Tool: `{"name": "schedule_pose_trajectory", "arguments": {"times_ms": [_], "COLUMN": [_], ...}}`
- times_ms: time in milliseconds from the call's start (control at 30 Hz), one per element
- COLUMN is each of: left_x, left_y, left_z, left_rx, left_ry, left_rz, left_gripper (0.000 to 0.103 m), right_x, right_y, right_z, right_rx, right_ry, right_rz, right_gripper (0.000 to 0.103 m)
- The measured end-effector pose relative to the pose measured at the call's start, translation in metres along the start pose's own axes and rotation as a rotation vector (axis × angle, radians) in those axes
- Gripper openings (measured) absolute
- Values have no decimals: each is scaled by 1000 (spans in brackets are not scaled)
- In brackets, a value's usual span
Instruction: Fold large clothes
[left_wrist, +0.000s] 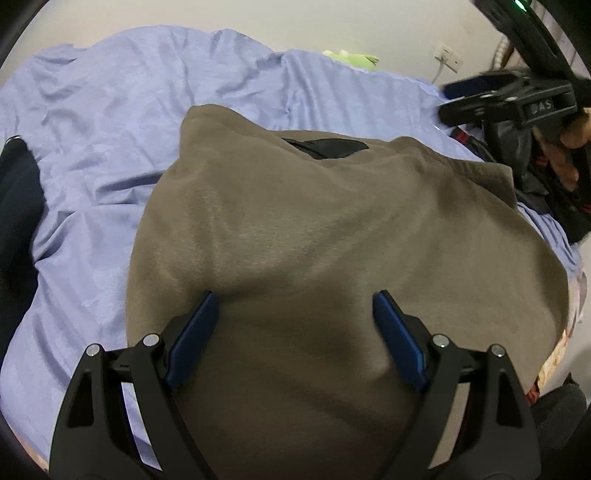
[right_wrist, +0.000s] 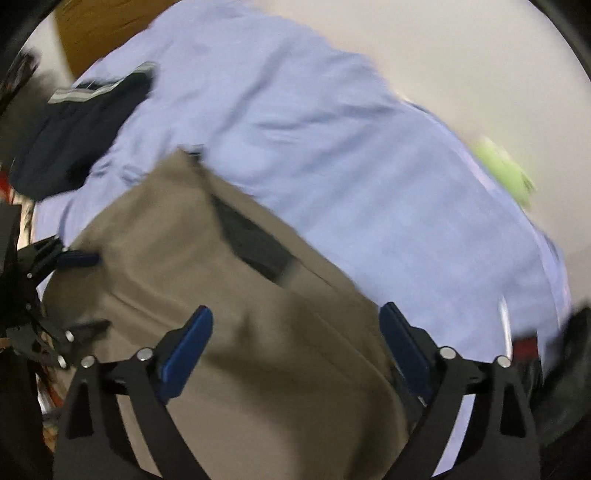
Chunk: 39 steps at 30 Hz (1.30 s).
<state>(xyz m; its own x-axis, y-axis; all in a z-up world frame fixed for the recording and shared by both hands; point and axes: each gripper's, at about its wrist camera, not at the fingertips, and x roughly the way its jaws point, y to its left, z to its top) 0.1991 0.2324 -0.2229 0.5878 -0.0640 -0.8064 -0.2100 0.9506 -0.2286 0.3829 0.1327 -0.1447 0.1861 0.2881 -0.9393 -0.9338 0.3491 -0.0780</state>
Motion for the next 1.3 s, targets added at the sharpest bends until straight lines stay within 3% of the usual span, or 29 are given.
{"name": "schedule_pose_trajectory", "arguments": {"times_ms": [167, 367, 433, 467, 500, 533, 600, 633, 867, 1033, 1100, 1200, 1300], "left_x": [0, -1, -1, -2, -3, -4, -4, -5, -9, -7, -3, 6, 5], "left_y": [-1, 2, 3, 4, 4, 4, 5, 5, 10, 9, 8, 15, 14], "left_z": [1, -1, -1, -2, -3, -3, -3, -3, 1, 2, 0, 2, 1], "left_rx": [-24, -8, -7, -6, -6, -7, -11, -11, -33, -36, -41, -70, -59], "left_ry": [5, 8, 11, 11, 13, 14, 18, 17, -1, 4, 18, 54, 56], "left_rz": [4, -40, -51, -54, -56, -58, -63, -63, -45, -23, -22, -43, -45], "left_gripper": [84, 84, 84, 84, 84, 84, 84, 84, 84, 84, 87, 88, 88], "right_x": [54, 99, 109, 112, 114, 116, 115, 114, 79, 82, 100, 136, 129], "right_y": [44, 45, 46, 48, 48, 50, 58, 61, 68, 65, 56, 53, 44], "right_z": [35, 55, 59, 60, 62, 66, 73, 77, 116, 134, 129, 111, 94], "right_rx": [-45, 53, 79, 78, 80, 85, 49, 28, -25, 10, 54, 80, 106], "right_ry": [30, 29, 11, 6, 1, 6, -4, -3, -101, -122, -82, 19, -13], "right_rz": [90, 173, 216, 220, 225, 215, 202, 191, 141, 100, 73, 39, 59], "right_gripper": [91, 90, 83, 69, 48, 41, 17, 13, 7, 6, 0, 0, 0]}}
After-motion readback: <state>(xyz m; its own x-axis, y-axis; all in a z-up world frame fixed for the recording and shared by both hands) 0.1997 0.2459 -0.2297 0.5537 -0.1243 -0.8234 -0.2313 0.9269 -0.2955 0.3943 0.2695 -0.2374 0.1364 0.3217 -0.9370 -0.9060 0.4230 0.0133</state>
